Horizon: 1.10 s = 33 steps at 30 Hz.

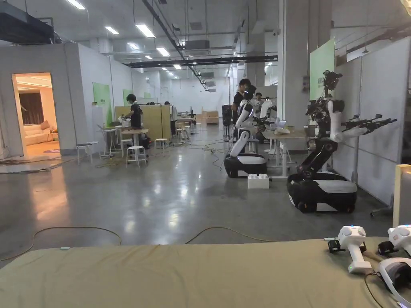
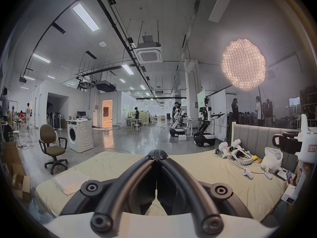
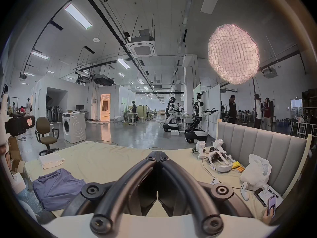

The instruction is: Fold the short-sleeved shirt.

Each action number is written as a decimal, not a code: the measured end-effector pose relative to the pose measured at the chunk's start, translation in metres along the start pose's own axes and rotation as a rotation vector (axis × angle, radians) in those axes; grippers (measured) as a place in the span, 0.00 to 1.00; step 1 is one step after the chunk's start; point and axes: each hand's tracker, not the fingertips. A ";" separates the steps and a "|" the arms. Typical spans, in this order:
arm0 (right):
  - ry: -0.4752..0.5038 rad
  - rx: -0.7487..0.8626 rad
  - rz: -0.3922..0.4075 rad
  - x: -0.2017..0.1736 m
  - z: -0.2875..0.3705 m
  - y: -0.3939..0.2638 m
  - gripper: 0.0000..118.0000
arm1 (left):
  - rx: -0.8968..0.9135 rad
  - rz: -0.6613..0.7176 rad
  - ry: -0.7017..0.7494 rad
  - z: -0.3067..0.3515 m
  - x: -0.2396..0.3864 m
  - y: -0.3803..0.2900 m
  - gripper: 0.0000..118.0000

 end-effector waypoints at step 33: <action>-0.060 0.001 1.005 -0.026 -0.002 -0.036 0.00 | -0.016 -1.188 0.093 -0.019 0.031 -0.070 0.00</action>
